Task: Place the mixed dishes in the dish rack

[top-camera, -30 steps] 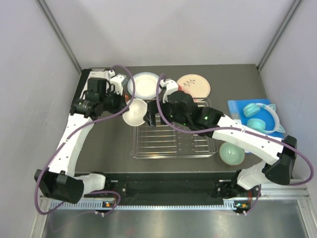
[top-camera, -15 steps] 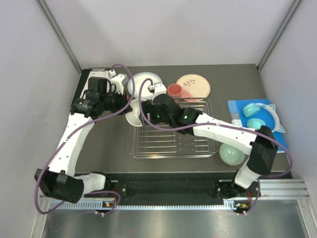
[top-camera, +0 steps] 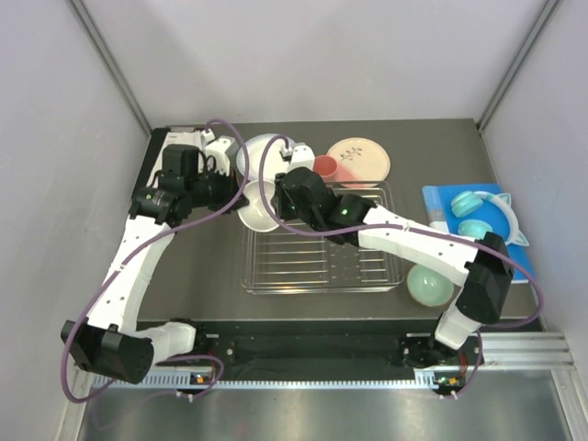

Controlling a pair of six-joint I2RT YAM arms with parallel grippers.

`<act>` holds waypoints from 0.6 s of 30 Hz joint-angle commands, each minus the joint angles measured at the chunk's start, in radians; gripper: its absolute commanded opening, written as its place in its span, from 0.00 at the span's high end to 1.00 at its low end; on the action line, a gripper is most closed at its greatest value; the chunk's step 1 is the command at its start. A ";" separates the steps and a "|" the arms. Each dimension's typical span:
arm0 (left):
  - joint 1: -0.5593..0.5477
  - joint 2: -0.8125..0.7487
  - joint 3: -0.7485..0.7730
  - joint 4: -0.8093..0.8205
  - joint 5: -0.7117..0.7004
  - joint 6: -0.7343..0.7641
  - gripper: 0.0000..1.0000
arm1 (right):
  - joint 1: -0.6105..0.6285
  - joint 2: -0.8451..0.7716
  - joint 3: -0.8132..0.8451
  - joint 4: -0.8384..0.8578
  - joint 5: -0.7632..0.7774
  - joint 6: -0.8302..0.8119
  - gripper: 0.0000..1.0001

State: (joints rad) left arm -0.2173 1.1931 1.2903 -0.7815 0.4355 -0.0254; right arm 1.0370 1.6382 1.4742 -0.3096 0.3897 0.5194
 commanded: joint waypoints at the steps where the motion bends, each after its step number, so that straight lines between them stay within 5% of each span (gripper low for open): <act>1: 0.007 -0.030 -0.017 0.048 -0.004 0.018 0.79 | 0.008 -0.018 0.096 -0.147 0.035 -0.097 1.00; 4: 0.007 -0.044 -0.025 0.039 -0.078 0.061 0.28 | 0.006 -0.032 0.138 -0.242 0.138 -0.134 1.00; 5: 0.009 -0.050 -0.026 0.034 -0.098 0.074 0.01 | 0.000 -0.038 0.146 -0.317 0.168 -0.142 1.00; 12: 0.015 -0.066 0.029 -0.038 -0.159 0.102 0.01 | -0.096 -0.006 0.179 -0.732 0.536 -0.064 1.00; 16: 0.019 -0.093 0.012 -0.039 -0.164 0.110 0.01 | -0.147 0.055 0.173 -1.024 0.724 0.306 1.00; 18: 0.022 -0.102 0.006 -0.051 -0.162 0.108 0.02 | -0.179 0.072 0.151 -1.097 0.735 0.353 1.00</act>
State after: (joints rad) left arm -0.2035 1.1347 1.2789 -0.8196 0.2893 0.0635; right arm 0.9077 1.6714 1.6108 -1.1057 0.9234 0.6037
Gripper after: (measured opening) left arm 0.990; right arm 0.217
